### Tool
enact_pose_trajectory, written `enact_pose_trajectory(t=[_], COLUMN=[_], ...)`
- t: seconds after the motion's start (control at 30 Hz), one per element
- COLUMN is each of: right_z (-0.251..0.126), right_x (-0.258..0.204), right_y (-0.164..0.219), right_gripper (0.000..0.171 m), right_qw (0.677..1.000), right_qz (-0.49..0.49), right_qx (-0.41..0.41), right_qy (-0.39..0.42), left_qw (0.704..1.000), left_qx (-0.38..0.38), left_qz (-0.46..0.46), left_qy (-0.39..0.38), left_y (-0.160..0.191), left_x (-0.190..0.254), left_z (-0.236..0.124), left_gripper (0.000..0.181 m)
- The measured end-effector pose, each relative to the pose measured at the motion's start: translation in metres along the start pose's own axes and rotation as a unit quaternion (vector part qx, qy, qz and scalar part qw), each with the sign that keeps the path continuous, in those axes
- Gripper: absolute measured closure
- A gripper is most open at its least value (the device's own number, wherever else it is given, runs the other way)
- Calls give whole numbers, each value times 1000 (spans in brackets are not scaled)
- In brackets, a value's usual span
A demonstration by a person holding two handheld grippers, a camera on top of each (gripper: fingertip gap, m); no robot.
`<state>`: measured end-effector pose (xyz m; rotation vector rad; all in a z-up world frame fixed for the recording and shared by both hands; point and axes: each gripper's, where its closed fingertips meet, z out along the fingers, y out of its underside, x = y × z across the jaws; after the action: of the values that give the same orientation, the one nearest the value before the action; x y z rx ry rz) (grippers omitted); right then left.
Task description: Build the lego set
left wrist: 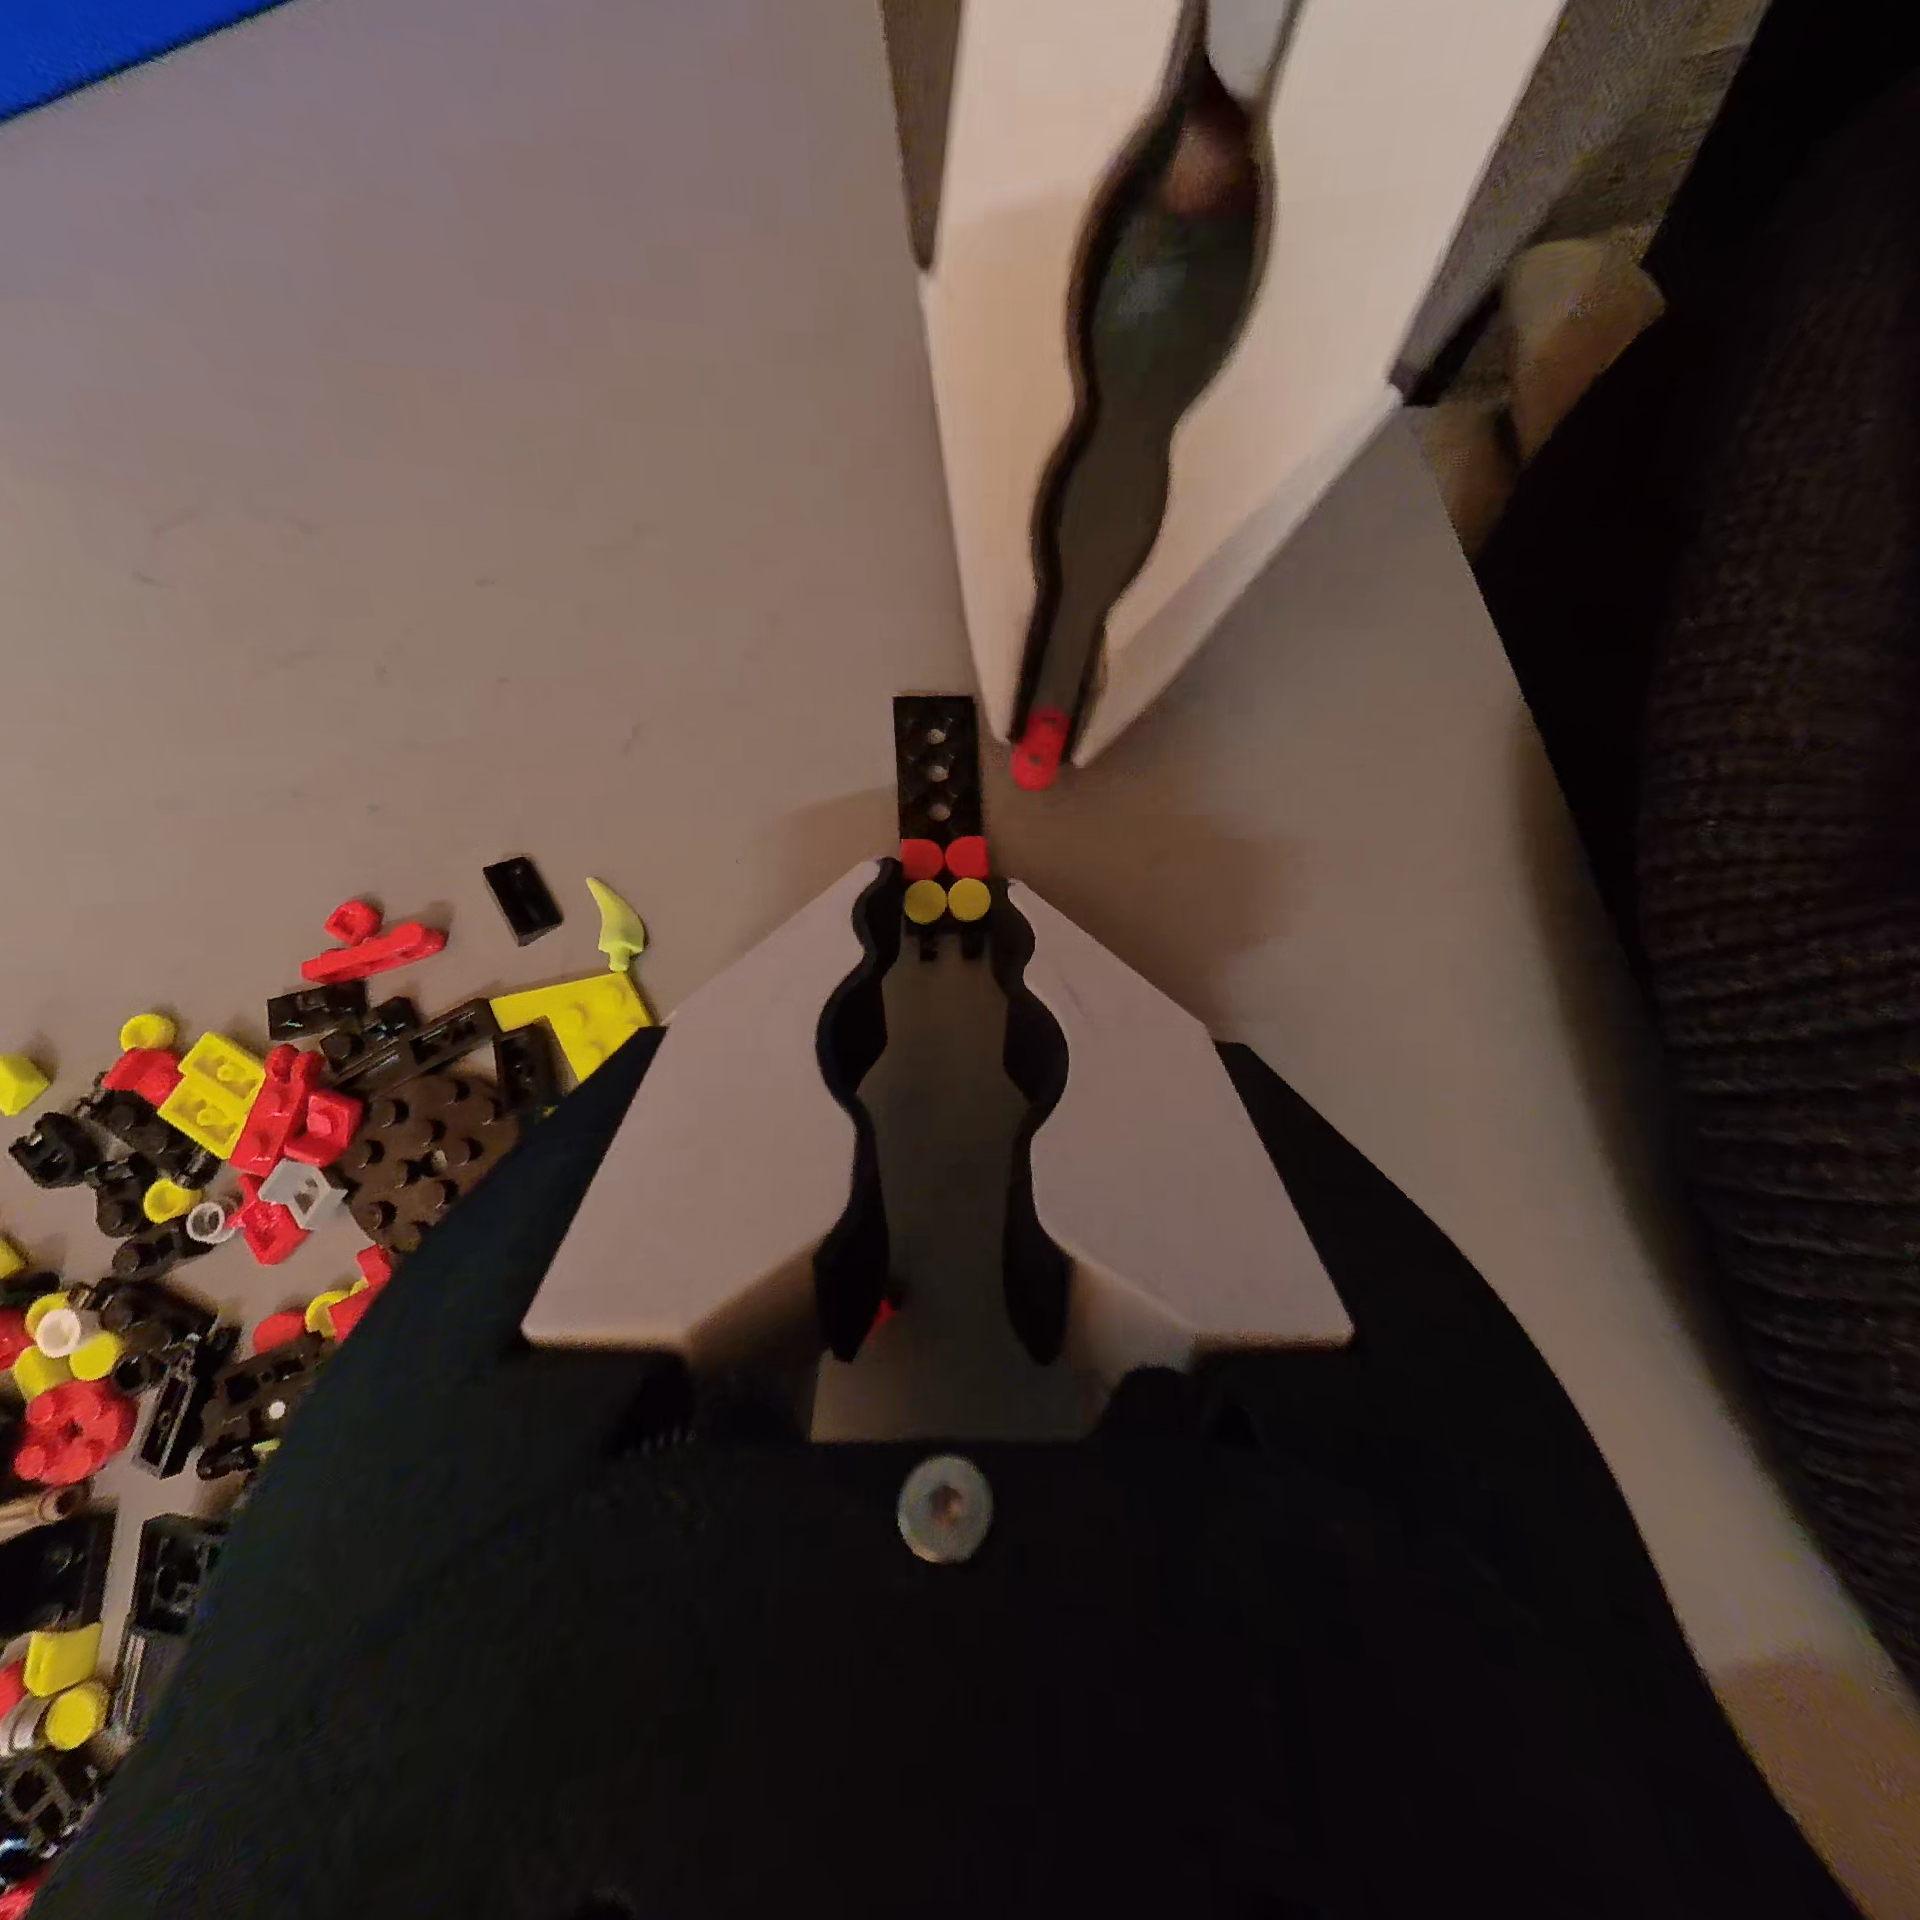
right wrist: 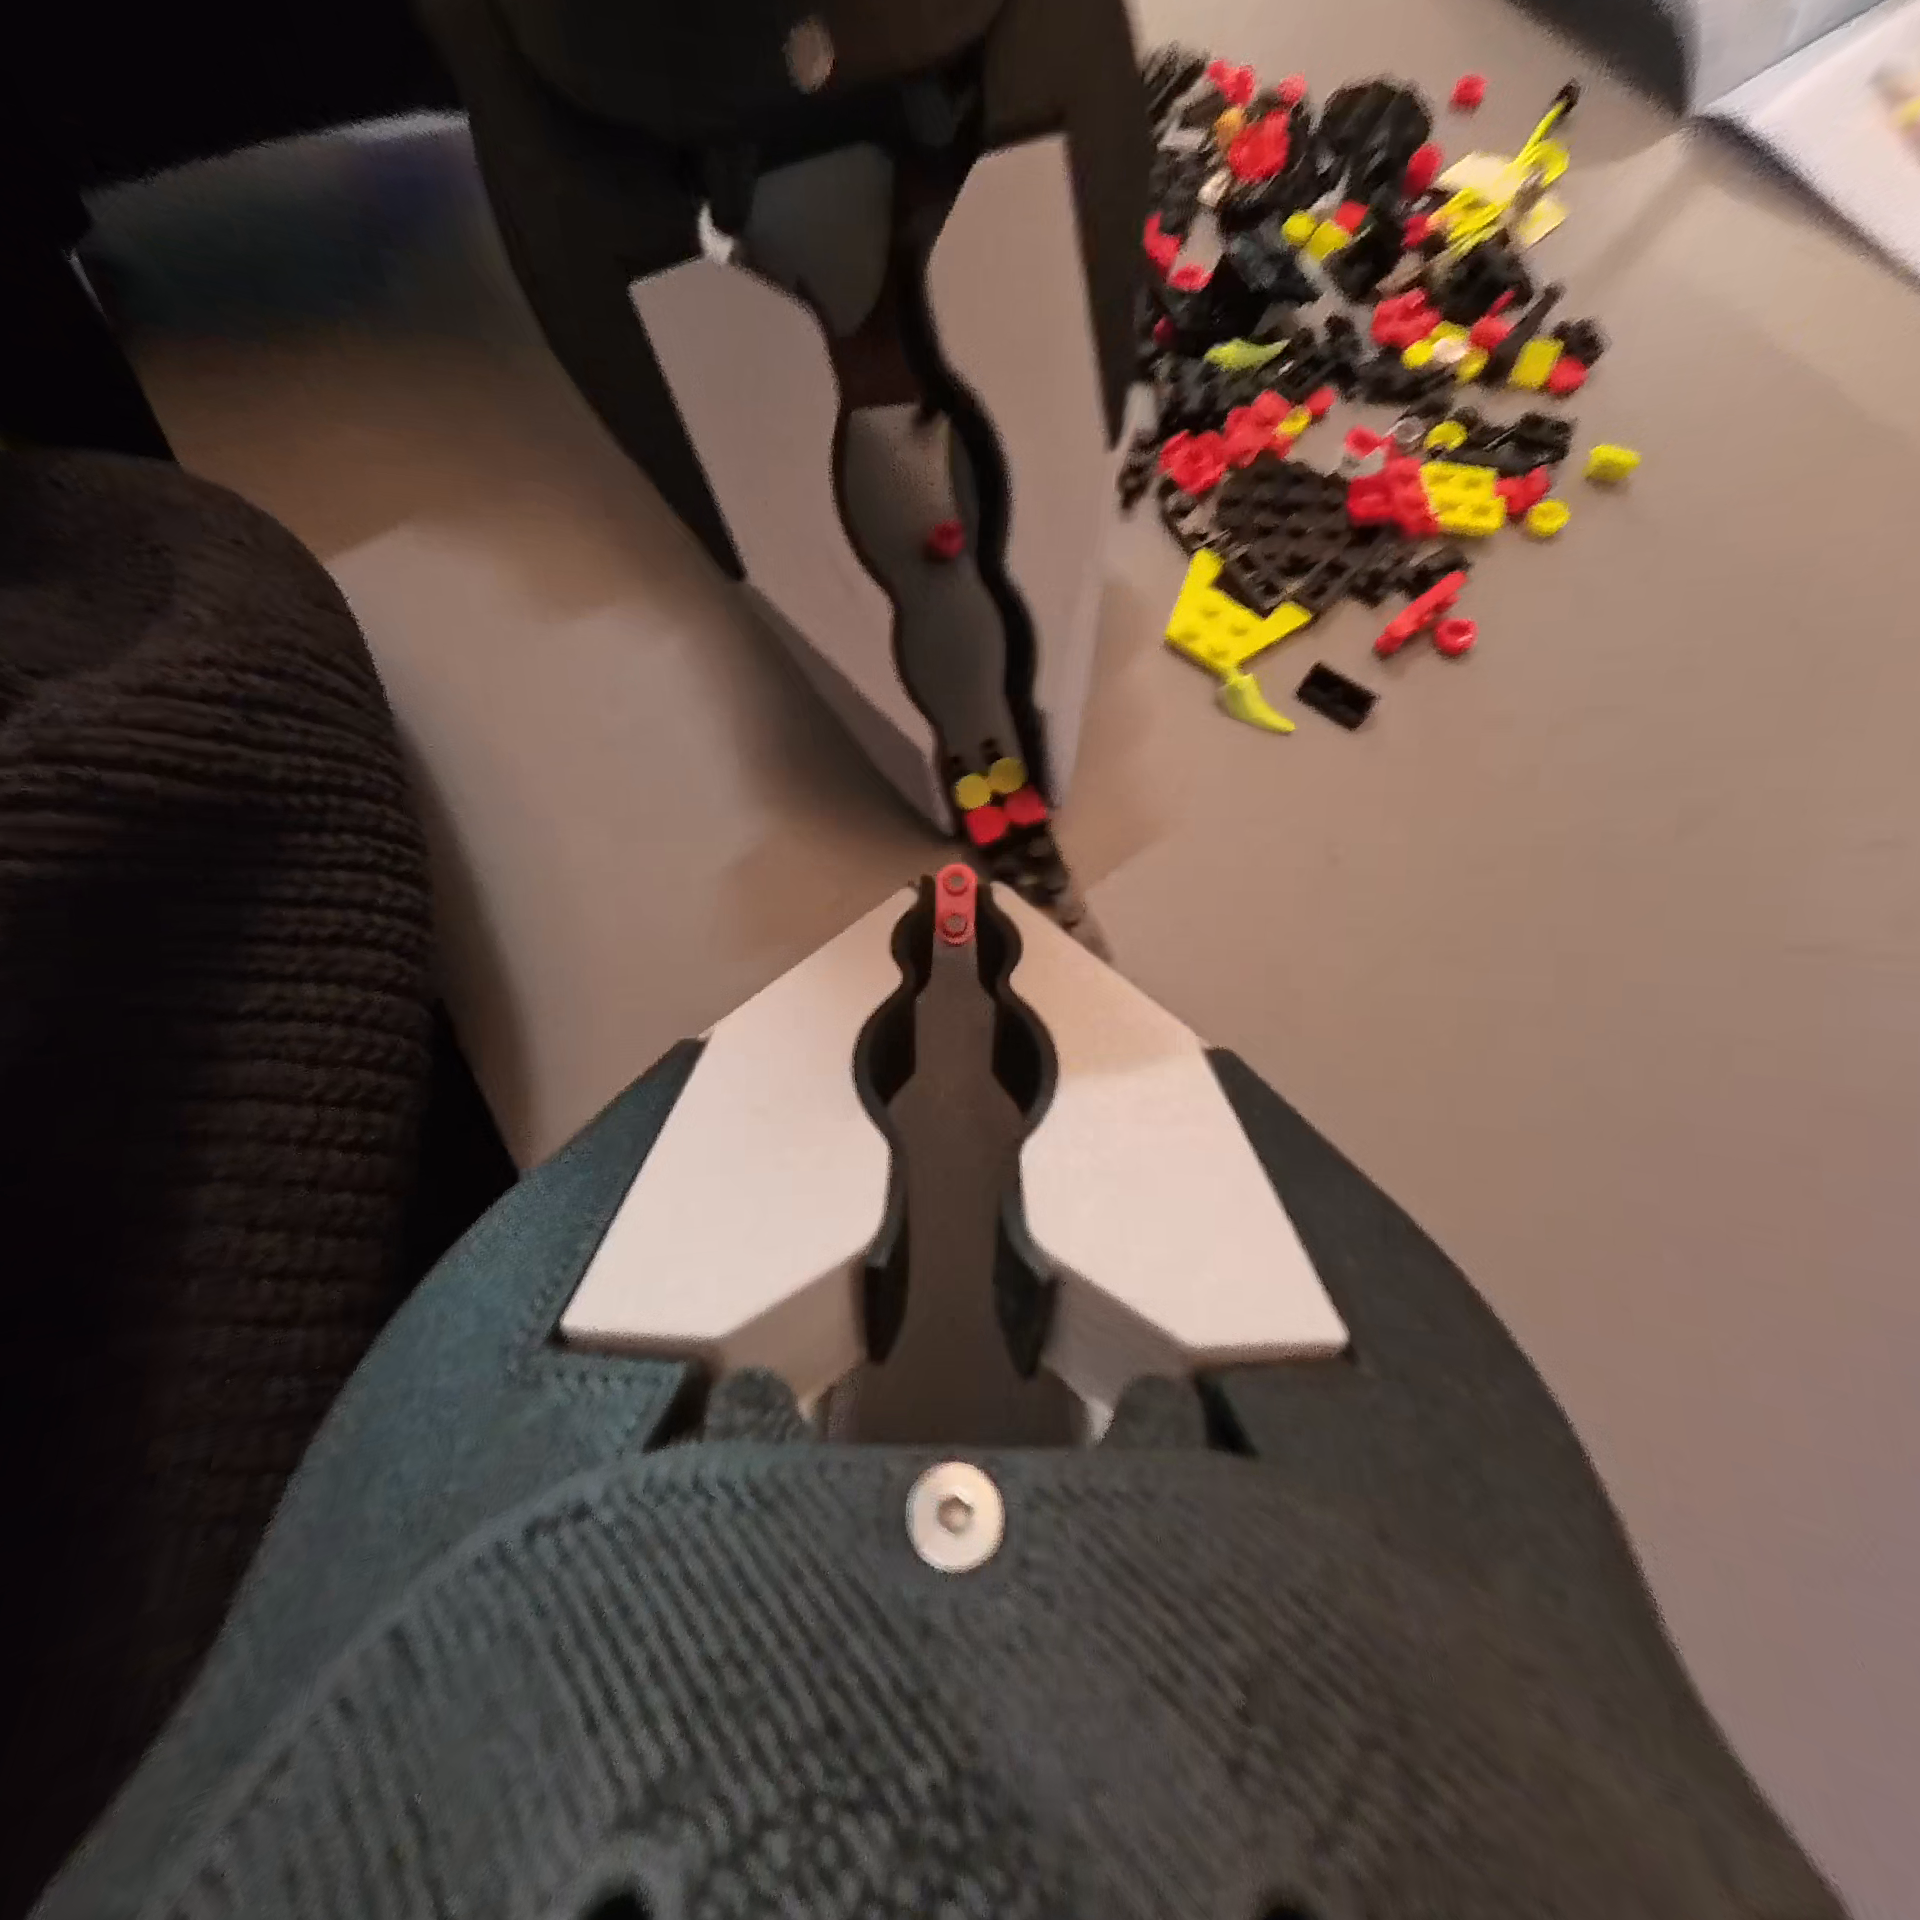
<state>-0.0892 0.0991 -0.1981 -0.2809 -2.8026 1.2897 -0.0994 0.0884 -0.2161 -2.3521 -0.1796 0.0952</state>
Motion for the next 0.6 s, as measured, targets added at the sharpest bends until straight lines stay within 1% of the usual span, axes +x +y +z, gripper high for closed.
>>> enact_pose_trajectory(t=[0.1, 0.17, 0.33, 0.43, 0.6], right_z=[-7, -6, 3, 8, 13], right_x=[16, 19, 11, 5, 4], right_y=[0, 3, 0, 3, 0], right_gripper=[165, 165, 164, 165, 165], right_qw=[1000, 999, 994, 992, 989], right_qz=[-25, -45, -103, -108, -126], right_qx=[5, -3, -5, -13, -10], right_qy=[17, 7, -36, -64, -71], left_qw=[1000, 999, 999, 999, 999], left_qx=[1, 0, 0, -1, -1], left_qz=[9, 16, 20, 21, 20], left_qy=[20, 31, 45, 45, 45], left_y=[1, 1, 2, 2, 2], left_x=[6, 10, 14, 14, 14], left_z=[-1, -1, -1, -1, -1], left_gripper=[167, 167, 167, 167, 167])
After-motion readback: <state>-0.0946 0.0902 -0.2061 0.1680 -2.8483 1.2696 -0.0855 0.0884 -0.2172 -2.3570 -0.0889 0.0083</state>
